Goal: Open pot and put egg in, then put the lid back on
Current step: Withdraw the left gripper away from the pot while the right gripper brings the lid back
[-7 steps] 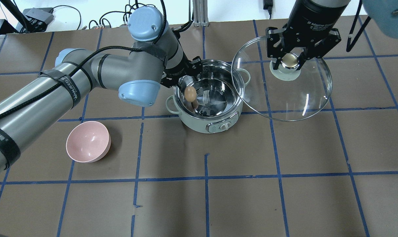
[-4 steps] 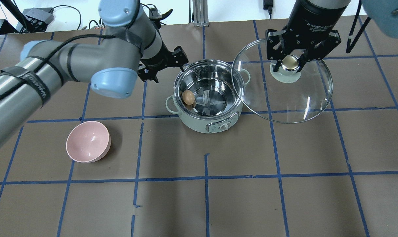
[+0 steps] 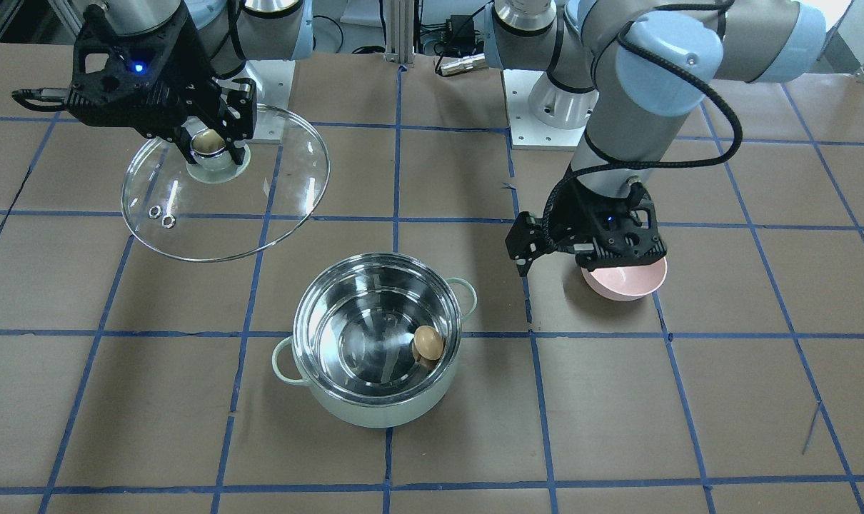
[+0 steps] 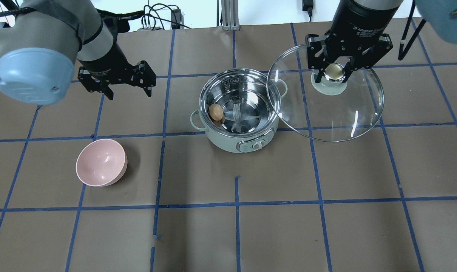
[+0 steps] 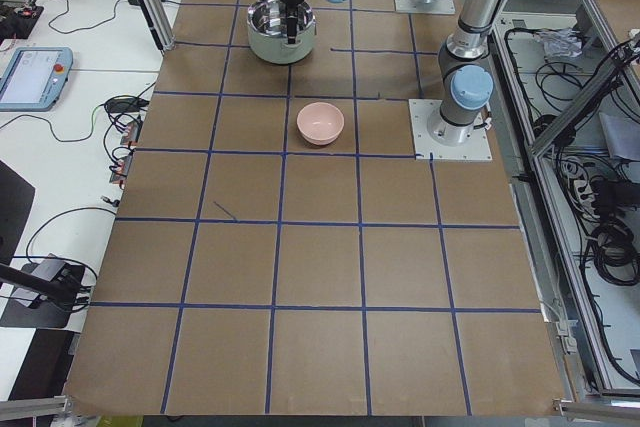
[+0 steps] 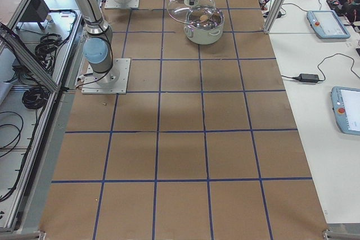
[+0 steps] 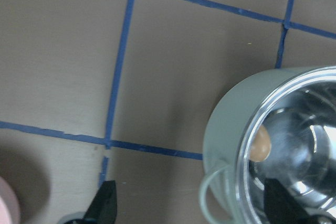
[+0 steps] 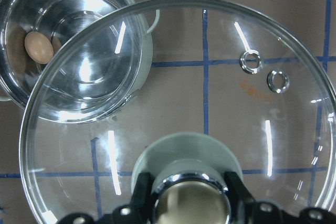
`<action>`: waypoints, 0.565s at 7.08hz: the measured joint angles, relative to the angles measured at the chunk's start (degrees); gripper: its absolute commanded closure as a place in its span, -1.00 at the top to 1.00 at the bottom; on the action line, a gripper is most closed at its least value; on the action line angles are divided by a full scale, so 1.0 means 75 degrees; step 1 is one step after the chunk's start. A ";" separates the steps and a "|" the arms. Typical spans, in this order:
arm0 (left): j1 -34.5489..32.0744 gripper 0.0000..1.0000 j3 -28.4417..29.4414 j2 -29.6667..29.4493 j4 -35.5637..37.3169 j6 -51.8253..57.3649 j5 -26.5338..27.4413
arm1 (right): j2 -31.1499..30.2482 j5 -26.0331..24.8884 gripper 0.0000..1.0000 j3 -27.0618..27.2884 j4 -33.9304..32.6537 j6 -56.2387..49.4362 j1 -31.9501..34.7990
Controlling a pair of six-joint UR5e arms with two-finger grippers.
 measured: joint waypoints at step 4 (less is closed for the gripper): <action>0.0055 0.99 0.1293 0.0111 -0.1777 0.0090 0.0354 | 0.1244 -0.0112 -0.86 -0.1309 0.0053 0.0401 0.0876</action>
